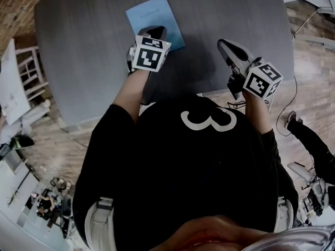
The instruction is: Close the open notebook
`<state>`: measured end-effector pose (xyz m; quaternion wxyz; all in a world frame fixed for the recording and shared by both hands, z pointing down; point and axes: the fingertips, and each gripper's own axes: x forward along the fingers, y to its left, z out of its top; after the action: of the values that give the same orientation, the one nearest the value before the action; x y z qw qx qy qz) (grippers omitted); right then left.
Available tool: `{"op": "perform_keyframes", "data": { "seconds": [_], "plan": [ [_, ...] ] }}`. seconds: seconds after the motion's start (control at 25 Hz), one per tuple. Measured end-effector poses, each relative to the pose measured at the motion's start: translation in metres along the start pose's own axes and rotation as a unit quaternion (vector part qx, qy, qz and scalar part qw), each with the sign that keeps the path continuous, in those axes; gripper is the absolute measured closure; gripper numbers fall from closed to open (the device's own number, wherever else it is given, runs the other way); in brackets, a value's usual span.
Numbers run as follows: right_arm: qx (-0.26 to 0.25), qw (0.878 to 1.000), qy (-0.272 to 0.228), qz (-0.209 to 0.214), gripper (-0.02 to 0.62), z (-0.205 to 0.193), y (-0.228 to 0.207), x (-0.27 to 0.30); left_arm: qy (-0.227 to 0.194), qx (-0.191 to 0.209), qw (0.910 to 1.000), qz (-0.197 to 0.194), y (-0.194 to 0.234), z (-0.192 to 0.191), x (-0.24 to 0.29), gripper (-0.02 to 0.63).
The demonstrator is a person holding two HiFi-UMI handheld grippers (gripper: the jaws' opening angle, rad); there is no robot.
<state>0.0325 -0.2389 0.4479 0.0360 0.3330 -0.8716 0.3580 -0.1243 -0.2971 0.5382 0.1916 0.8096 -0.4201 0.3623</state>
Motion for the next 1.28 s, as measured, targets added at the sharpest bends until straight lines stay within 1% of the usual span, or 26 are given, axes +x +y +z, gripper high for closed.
{"op": "perform_keyframes", "data": {
  "seconds": [0.08,0.16,0.24,0.36,0.44,0.52,0.68,0.76,0.84,0.96,1.08,1.16,1.28],
  "plan": [
    [-0.003,1.000,0.005,0.006,0.594,0.000,0.001,-0.004,0.005,0.011,0.9999,0.010,-0.001,0.000,0.001,0.594],
    [-0.008,1.000,0.009,0.010,0.594,-0.001,0.003,-0.008,0.004,0.008,0.9999,0.015,0.000,0.001,0.002,0.593],
    [-0.015,1.000,0.011,0.014,0.594,-0.002,0.005,-0.013,0.002,-0.005,0.9998,0.018,0.002,-0.002,0.002,0.592],
    [-0.023,1.000,0.008,0.018,0.594,-0.002,0.008,-0.024,0.018,-0.030,0.9991,0.025,0.002,-0.017,0.005,0.593],
    [-0.026,0.999,0.001,0.022,0.594,-0.001,0.013,-0.032,0.019,-0.034,0.9988,0.029,0.001,-0.019,0.005,0.592],
    [-0.031,0.999,-0.003,0.027,0.594,0.000,0.019,-0.040,0.006,-0.026,0.9990,0.036,-0.002,-0.014,-0.001,0.592],
    [-0.052,0.998,-0.012,0.042,0.594,0.005,0.035,-0.061,-0.043,-0.012,0.9975,0.055,-0.015,0.014,-0.032,0.592],
    [-0.065,0.996,-0.019,0.055,0.594,0.008,0.047,-0.073,-0.070,-0.015,0.9959,0.056,-0.028,0.026,-0.055,0.592],
    [-0.080,0.994,-0.024,0.070,0.594,0.010,0.062,-0.081,-0.097,-0.026,0.9939,0.046,-0.043,0.033,-0.080,0.592],
    [-0.102,0.990,-0.028,0.094,0.594,0.013,0.087,-0.088,-0.147,-0.041,0.9881,0.021,-0.068,0.040,-0.119,0.592],
    [-0.119,0.986,-0.029,0.116,0.594,0.021,0.112,-0.092,-0.190,-0.064,0.9797,-0.005,-0.093,0.040,-0.155,0.592],
    [-0.128,0.982,-0.031,0.135,0.594,0.024,0.130,-0.096,-0.218,-0.097,0.9708,-0.021,-0.106,0.036,-0.178,0.592],
    [-0.145,0.976,-0.030,0.158,0.594,0.025,0.151,-0.104,-0.263,-0.146,0.9525,-0.046,-0.122,0.032,-0.213,0.592]
  ]
}}
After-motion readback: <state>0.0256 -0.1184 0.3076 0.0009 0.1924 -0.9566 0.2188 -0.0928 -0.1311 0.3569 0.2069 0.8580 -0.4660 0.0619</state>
